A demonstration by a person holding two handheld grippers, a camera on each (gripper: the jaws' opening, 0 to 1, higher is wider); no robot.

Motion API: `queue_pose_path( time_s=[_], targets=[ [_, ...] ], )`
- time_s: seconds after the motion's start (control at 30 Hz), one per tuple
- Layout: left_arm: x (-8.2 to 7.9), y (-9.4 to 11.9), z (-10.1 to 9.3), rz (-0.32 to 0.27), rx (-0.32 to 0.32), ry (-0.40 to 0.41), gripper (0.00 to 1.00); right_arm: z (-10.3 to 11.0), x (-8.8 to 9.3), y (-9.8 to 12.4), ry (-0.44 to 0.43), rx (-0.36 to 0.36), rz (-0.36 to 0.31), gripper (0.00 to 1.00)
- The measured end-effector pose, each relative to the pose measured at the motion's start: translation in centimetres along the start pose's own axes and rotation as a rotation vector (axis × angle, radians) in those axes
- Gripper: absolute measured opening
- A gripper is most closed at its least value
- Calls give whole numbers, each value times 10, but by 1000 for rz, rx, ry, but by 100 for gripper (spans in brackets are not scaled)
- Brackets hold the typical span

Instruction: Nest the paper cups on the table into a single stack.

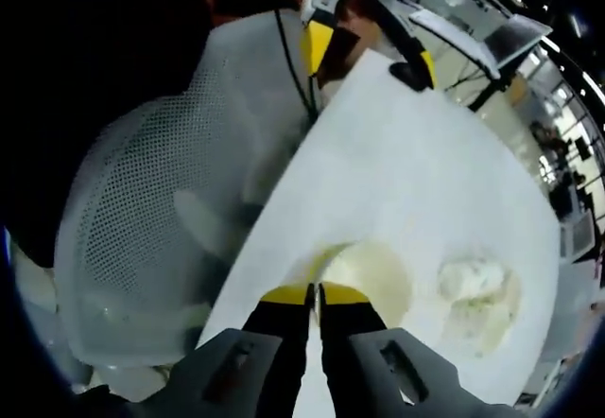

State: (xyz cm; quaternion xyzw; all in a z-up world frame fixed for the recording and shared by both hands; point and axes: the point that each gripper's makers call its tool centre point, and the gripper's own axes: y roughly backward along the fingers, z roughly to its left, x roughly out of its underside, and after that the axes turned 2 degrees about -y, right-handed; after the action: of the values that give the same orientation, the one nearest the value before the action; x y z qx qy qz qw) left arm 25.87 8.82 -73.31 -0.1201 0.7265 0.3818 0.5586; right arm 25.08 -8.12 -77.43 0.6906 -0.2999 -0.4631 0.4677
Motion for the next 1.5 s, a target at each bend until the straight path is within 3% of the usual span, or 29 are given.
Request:
queue_pose_path(
  time_s=[0.23,0.77,1.07,1.33,1.5],
  targets=[
    [1,0,-1,-2,1,9,99,-1,-1,-1,-22,-7,1,10],
    [1,1,1,-8,-1,6,99,1,1,-3,-54,-13,-3,13],
    [0,-1,-2,-7,12,0,99,-4,-10,12,-148,12,-75,24],
    [1,-2,-1,-9,10,0,99,-10,-9,24,-191,65,-107,39],
    [1,-2,-1,-11,12,3,99,-25,0,38,-240,126,-117,45]
  ],
)
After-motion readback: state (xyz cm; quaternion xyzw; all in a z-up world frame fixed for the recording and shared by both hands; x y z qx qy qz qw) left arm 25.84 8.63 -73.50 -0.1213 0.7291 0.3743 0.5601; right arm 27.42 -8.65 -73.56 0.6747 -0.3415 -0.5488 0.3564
